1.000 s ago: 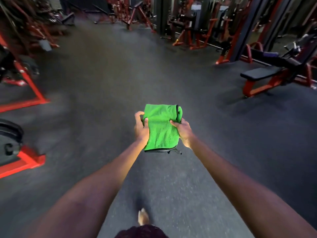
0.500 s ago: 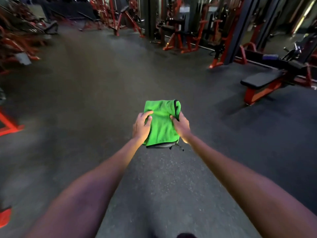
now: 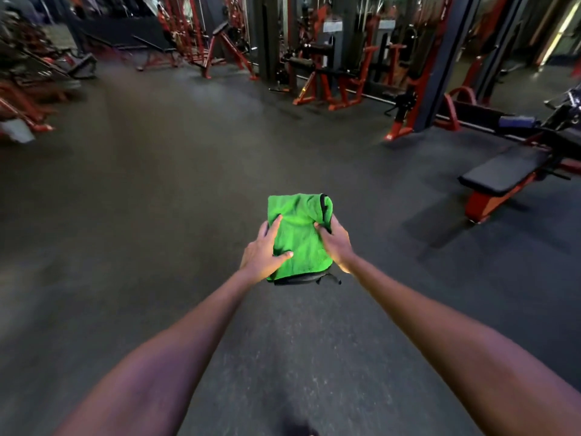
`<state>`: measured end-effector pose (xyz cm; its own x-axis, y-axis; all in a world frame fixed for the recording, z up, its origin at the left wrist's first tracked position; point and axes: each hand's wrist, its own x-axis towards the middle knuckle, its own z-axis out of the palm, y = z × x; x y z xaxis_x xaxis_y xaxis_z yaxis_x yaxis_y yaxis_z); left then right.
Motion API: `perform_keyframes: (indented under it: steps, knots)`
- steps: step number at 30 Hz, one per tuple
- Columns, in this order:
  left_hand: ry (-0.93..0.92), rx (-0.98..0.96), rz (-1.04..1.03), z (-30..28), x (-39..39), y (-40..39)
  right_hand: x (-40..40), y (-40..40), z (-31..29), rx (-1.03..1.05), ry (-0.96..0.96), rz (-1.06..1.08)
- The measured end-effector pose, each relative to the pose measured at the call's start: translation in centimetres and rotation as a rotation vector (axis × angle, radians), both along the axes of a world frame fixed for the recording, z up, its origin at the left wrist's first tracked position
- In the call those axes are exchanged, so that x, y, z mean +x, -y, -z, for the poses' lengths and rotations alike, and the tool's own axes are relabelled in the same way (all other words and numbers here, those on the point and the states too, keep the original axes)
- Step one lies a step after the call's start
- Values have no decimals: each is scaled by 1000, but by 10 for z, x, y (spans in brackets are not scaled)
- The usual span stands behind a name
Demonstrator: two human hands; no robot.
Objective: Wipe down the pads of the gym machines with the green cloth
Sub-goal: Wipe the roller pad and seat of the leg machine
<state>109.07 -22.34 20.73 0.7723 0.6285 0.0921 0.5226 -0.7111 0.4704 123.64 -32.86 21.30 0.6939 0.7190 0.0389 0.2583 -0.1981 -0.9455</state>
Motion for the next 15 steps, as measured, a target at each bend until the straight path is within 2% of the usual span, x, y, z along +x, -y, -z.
perform_keyframes:
  steps: [1,5,10,15]
  knots:
    - [19,38,-31,-8,39,-37,39,-41,-10,6,-1,-24]
    - [14,44,-97,-17,83,-95,83,-101,-26,40,-45,-63]
    - [-19,34,-169,0,151,-204,156,-213,-13,53,-90,-191]
    - [9,19,-148,11,237,-316,244,-327,-3,65,-49,-145]
